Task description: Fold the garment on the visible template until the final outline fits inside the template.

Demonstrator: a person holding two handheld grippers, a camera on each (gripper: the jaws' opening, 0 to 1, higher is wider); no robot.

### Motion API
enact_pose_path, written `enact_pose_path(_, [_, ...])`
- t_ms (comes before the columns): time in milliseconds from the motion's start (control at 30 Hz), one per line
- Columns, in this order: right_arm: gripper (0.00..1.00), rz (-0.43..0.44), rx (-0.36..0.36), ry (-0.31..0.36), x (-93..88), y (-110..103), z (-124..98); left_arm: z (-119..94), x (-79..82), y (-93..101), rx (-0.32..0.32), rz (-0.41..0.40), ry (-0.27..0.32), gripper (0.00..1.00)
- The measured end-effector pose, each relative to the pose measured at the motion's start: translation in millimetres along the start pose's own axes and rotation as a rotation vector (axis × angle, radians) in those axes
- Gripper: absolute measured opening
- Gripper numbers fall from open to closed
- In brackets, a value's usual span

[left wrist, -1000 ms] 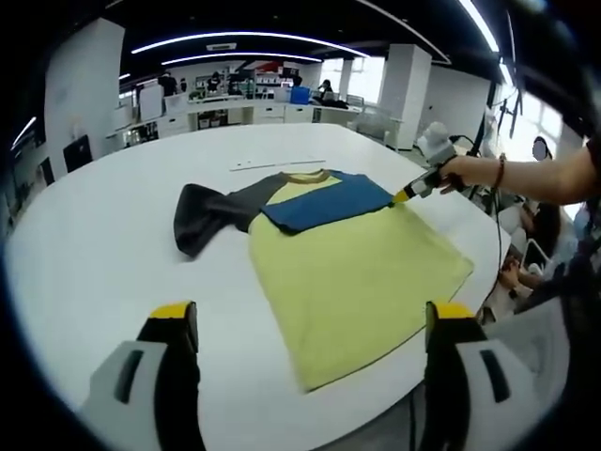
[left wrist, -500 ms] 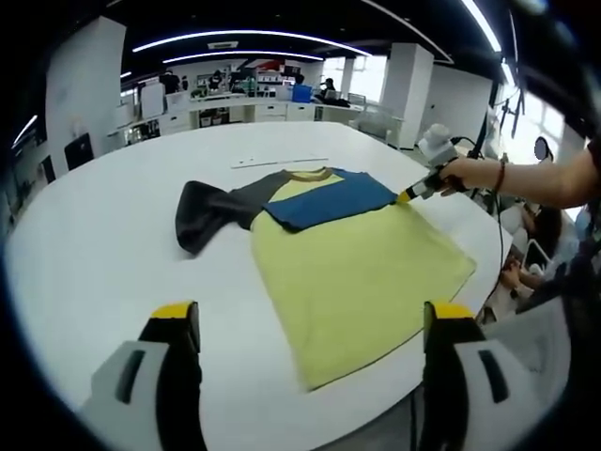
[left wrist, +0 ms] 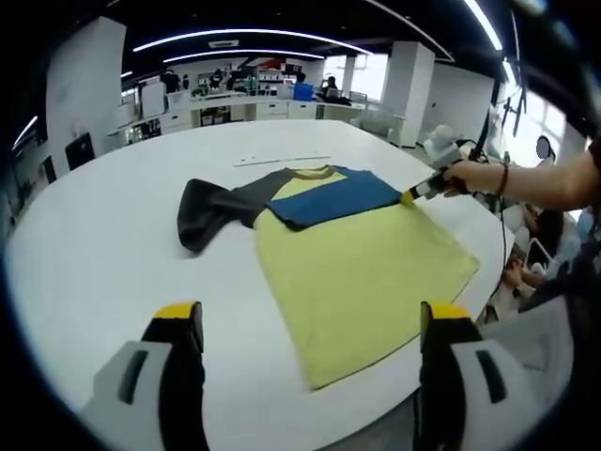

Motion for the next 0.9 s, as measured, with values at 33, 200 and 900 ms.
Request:
enact_pose_path(33, [0.00,0.002,0.002,-0.001,-0.1,1.0,-0.4,0.4,0.1,-0.4,0.000,0.000,0.000,0.92])
enact_pose_path(200, [0.00,-0.001,0.010,-0.008,-1.0,5.4,-3.5,3.3,-0.5,-3.3,0.004,-0.001,-0.005,0.91])
enact_pose_path(900, [0.00,-0.026,0.032,-0.033,-4.3,36.8,-16.0,11.7,-0.6,-16.5,0.029,0.003,-0.009,0.86])
Point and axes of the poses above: the point that each gripper's makers call its tool centre point, and the gripper's own axes: z roughly forward along the fingers, y roughly to its right, x roughly out of its top, the point moved 9 cm from there along -z, roughly backward along the fingers, and after that the axes turned 13 degrees about x, right-handed, at the moved point
